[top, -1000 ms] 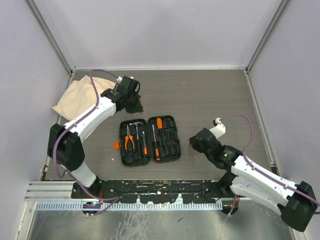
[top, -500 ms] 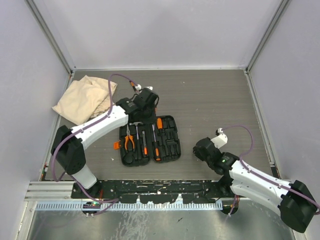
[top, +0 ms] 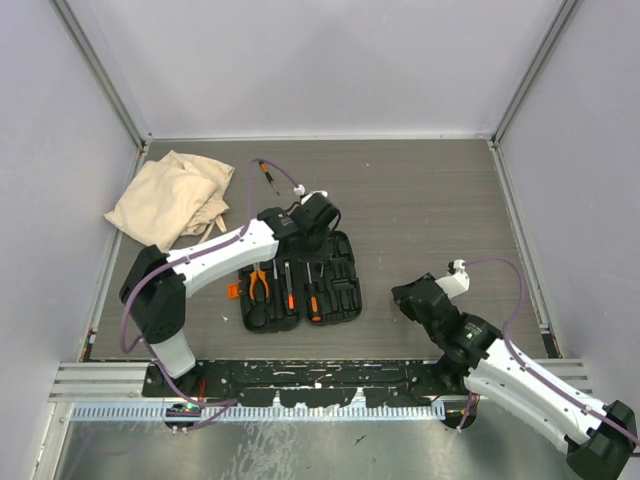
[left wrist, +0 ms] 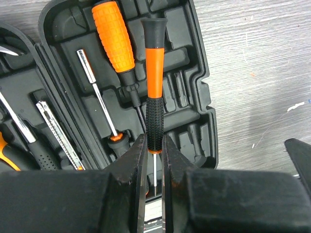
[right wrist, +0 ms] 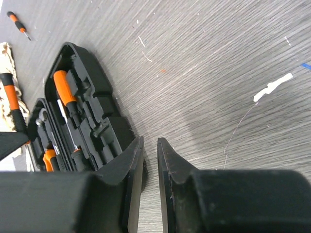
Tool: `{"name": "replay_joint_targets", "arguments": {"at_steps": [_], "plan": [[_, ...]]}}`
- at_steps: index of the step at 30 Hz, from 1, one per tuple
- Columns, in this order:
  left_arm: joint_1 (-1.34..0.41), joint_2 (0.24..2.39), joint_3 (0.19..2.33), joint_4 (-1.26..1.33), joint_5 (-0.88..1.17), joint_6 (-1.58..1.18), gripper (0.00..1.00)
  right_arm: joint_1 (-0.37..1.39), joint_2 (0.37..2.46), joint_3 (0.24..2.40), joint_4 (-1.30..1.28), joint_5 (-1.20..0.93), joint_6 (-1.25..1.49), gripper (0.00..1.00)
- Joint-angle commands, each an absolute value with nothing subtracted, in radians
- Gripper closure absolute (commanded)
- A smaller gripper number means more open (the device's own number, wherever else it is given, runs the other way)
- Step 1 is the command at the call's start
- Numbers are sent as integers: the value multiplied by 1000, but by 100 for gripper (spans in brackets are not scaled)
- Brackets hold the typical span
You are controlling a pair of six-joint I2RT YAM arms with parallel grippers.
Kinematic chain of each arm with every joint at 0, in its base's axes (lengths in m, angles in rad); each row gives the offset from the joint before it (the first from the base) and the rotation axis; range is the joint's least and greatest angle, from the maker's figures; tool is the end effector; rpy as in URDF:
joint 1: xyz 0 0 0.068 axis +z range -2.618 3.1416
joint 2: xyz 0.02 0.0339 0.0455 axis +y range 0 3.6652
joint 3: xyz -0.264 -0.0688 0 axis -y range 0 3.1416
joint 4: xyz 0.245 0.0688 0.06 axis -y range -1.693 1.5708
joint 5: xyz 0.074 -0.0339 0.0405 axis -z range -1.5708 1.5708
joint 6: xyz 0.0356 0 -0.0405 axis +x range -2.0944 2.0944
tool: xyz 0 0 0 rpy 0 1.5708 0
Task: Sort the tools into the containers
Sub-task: Place the screwdriver in the storage box.
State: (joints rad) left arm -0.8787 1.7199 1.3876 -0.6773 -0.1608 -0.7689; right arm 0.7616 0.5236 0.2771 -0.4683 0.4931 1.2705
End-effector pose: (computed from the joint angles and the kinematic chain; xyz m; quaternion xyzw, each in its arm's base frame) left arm 0.2395 -0.2801 0.2590 0.0303 0.9576 -0.1501 0.2442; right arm 0.1008 0.0728 0.1748 0.3201 0.8284 0.2252 0.4008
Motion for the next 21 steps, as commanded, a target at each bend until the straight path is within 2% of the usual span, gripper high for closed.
{"name": "replay_joint_targets", "arguments": {"at_steps": [1, 5, 10, 18, 21], "plan": [[-893, 1656, 1397, -602, -115, -670, 99, 758, 459, 328, -503, 553, 1248, 74], [-901, 1633, 1403, -590, 5, -510, 100, 756, 413, 348, -347, 517, 1019, 66], [-908, 1520, 1338, -549, 16, -334, 100, 757, 428, 447, -256, 430, 663, 58], [-904, 1387, 1229, -484, 125, -82, 100, 757, 462, 562, -89, 115, -5, 57], [-905, 1311, 1162, -421, 123, 12, 100, 757, 452, 603, -43, 48, -128, 55]]}}
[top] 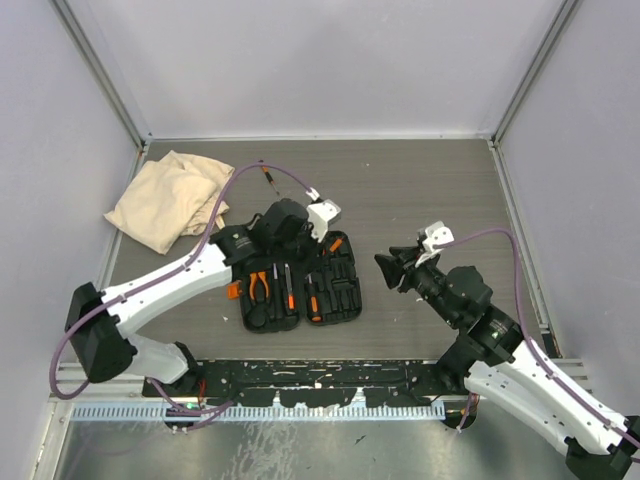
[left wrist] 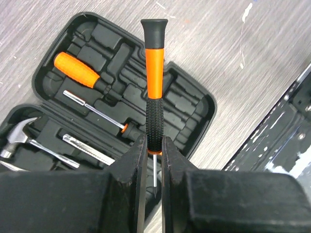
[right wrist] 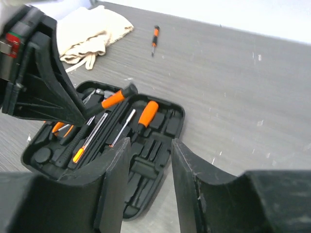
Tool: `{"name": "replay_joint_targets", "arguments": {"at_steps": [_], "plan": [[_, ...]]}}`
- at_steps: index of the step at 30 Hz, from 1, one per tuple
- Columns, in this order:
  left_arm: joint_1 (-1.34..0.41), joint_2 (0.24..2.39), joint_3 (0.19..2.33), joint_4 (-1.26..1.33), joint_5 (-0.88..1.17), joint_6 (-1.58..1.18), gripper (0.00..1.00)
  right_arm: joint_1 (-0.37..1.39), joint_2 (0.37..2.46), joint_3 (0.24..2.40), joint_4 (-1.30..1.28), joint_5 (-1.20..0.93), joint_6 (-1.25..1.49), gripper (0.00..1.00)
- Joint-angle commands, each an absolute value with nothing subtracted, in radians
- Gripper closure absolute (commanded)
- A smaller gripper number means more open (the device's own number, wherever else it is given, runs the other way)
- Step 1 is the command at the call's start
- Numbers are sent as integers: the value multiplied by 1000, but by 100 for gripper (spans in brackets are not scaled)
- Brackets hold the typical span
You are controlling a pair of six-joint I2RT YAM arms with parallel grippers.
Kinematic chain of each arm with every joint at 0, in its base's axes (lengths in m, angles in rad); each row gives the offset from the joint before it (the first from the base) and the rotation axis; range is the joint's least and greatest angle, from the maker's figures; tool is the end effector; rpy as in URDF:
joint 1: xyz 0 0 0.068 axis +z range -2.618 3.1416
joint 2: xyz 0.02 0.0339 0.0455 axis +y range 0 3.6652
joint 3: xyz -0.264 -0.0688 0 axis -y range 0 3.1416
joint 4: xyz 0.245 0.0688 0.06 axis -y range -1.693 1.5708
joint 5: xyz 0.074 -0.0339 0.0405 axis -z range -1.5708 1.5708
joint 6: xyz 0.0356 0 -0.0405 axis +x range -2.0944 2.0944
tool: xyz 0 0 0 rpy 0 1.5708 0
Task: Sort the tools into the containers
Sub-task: Place the screwdriver in the storage box.
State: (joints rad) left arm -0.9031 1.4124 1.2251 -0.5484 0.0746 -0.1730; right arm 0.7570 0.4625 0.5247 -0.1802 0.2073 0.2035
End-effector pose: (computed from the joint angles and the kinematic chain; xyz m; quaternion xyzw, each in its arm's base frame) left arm 0.1907 -0.2462 0.3140 0.3402 0.8479 -0.2369 0.3305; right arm 0.1014 0.0857 0.2936 -0.1371 0.7340 0.2366 0.6216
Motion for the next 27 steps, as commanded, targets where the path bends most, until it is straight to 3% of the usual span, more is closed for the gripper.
{"name": "replay_joint_targets", "arguments": {"at_steps": [1, 5, 14, 27], "plan": [[-904, 1285, 1137, -394, 118, 42, 100, 757, 456, 632, -47, 24, -140, 54], [-905, 1137, 1021, -284, 132, 253, 100, 757, 516, 797, -171, -71, -108, 48], [-908, 795, 732, -14, 252, 805, 100, 757, 850, 1234, -591, -112, 308, 40], [-908, 772, 790, -172, 297, 1173, 100, 756, 1193, 1588, -857, -258, 359, 42]]}}
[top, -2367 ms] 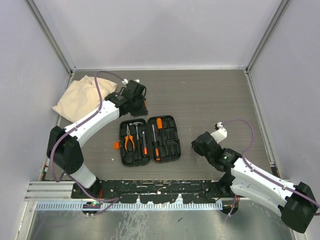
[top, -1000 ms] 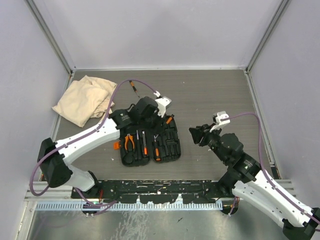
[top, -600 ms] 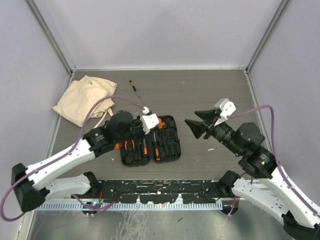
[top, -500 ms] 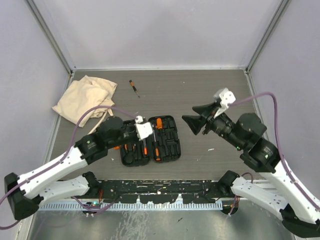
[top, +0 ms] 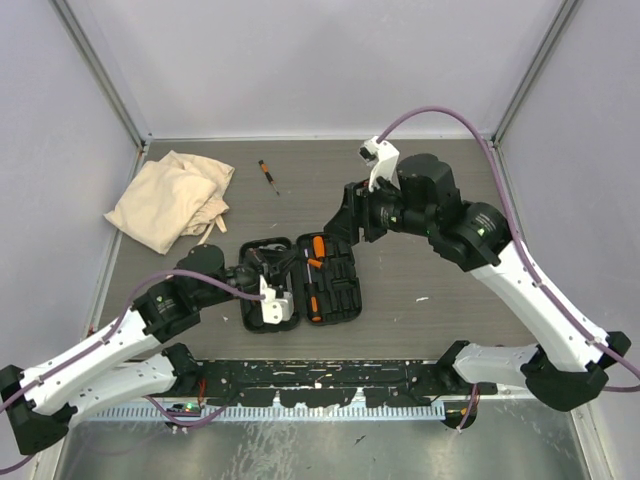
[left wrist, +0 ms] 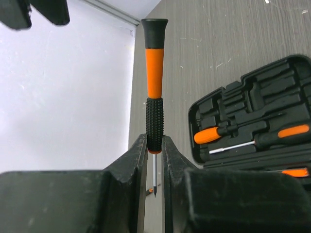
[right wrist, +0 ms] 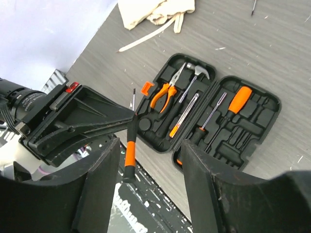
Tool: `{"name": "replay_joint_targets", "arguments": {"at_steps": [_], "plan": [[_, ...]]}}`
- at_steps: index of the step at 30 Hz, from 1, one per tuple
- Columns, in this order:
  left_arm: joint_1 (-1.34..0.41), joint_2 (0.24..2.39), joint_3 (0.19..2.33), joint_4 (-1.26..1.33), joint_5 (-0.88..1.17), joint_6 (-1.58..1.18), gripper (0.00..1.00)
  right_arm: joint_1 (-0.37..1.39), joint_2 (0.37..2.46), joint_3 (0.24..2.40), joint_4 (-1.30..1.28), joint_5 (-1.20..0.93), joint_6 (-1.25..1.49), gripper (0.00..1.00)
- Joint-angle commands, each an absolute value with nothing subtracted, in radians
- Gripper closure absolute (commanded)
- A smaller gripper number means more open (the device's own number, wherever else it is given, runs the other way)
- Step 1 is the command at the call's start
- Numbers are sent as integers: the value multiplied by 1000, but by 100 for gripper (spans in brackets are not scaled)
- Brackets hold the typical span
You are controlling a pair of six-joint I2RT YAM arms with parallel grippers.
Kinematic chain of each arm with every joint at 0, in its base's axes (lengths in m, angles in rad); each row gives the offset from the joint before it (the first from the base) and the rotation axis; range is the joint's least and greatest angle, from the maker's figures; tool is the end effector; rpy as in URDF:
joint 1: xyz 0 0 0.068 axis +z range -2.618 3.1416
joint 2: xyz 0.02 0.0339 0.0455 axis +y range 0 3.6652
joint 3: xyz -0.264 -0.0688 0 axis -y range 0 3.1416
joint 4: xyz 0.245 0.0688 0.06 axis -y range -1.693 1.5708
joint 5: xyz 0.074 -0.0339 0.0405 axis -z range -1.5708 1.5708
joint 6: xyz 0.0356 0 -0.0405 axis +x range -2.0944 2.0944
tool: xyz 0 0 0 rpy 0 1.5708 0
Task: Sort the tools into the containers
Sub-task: Place the screwdriver in the storage box.
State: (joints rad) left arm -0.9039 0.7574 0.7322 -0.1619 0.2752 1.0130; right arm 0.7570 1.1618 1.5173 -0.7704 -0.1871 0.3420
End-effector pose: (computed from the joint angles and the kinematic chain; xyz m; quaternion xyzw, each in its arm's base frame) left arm 0.1043 -0.1482 0.3285 0.6745 0.3668 -0.0710 0.6367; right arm 0.1579 0.1583 0.4533 -0.2217 0.8055 0.3508 0.4230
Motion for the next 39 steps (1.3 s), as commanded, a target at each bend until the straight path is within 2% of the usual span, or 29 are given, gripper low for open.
{"name": "replay_joint_targets", "arguments": {"at_steps": [1, 13, 19, 23, 29, 31, 33, 37, 39], "plan": [[-908, 778, 797, -177, 291, 1190, 100, 757, 1206, 1586, -865, -266, 352, 43], [-913, 867, 850, -166, 298, 1293, 100, 759, 1271, 1450, -791, -413, 308, 46], [-917, 895, 867, -165, 306, 1299, 100, 759, 1285, 1399, -757, -471, 319, 52], [-923, 909, 873, -166, 307, 1299, 100, 760, 1286, 1380, -747, -480, 321, 60], [-930, 925, 873, -165, 297, 1298, 100, 760, 1277, 1358, -746, -479, 315, 85], [-930, 926, 870, -165, 294, 1293, 95, 760, 1272, 1353, -746, -462, 315, 92], [-931, 924, 864, -165, 296, 1283, 83, 761, 1265, 1351, -746, -426, 320, 98], [-932, 920, 857, -190, 300, 1236, 64, 760, 1232, 1328, -726, -322, 351, 99], [-931, 909, 844, -186, 307, 1193, 58, 760, 1211, 1302, -714, -258, 371, 99]]}}
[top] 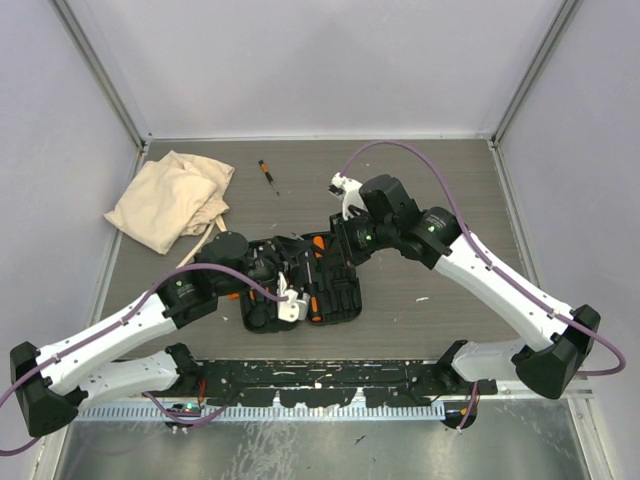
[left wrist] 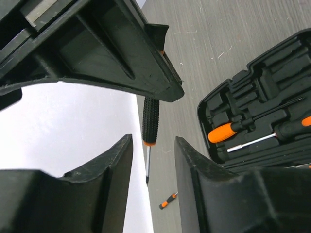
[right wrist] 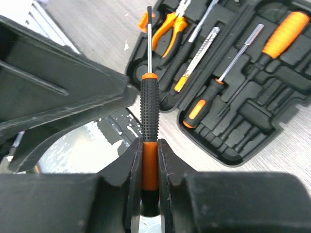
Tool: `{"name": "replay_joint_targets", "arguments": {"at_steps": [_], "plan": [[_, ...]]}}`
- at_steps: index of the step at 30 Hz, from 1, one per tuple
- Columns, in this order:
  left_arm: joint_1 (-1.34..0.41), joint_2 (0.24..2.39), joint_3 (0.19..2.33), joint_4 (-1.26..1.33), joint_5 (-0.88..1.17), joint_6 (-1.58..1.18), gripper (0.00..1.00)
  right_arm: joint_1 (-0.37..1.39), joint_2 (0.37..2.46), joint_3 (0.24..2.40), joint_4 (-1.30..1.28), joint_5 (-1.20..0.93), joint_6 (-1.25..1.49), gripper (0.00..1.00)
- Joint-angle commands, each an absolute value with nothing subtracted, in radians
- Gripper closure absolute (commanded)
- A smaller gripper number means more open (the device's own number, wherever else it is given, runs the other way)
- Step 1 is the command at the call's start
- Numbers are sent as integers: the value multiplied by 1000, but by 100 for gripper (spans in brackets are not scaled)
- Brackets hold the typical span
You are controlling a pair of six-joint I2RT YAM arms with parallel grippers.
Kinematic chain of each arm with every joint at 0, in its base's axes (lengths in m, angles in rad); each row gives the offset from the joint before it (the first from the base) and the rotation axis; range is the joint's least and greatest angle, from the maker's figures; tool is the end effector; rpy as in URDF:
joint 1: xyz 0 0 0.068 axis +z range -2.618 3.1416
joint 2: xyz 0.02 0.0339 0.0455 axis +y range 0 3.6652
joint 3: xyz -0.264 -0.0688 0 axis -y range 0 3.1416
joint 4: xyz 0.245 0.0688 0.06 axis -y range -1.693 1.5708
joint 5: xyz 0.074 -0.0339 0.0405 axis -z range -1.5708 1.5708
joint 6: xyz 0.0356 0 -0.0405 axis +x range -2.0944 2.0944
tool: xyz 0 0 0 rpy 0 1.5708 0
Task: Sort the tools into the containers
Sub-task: Place the screwdriver in the storage box.
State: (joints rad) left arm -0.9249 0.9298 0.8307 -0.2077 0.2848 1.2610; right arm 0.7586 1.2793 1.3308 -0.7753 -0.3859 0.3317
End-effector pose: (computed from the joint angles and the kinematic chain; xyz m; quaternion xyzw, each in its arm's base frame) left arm 0.1214 -0.1777 0.3279 0.7478 0.2928 -0.0151 0.5957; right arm 0.1838 0.1926 0.3680 -0.2665 0.8577 0.3586 0.2542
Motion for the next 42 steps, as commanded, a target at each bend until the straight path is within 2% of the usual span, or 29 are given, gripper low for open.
{"name": "replay_joint_targets", "arguments": {"at_steps": [1, 4, 11, 16, 23, 30, 33, 37, 42], "plan": [[-932, 902, 835, -178, 311, 1172, 55, 760, 1196, 1286, -711, -219, 384, 99], [-931, 879, 796, -126, 317, 1105, 50, 759, 1160, 1230, -703, -108, 422, 99], [-930, 847, 749, -13, 217, 761, 48, 760, 1084, 1081, -640, 81, 478, 99], [-930, 868, 775, 2, 45, 462, 44, 761, 1051, 974, -553, 85, 487, 99], [-862, 879, 824, -57, -168, 126, 32, 765, 1054, 870, -465, 51, 582, 99], [-566, 1009, 1044, -361, -94, -180, 22, 877, 1063, 735, -390, 199, 731, 99], [-539, 1074, 1118, -396, -101, -221, 22, 890, 1059, 693, -381, 283, 793, 99], [-491, 1156, 1186, -417, -71, -264, 21, 891, 1074, 657, -349, 294, 816, 99], [-451, 1210, 1176, -416, -41, -264, 22, 890, 1103, 641, -313, 297, 831, 99]]}}
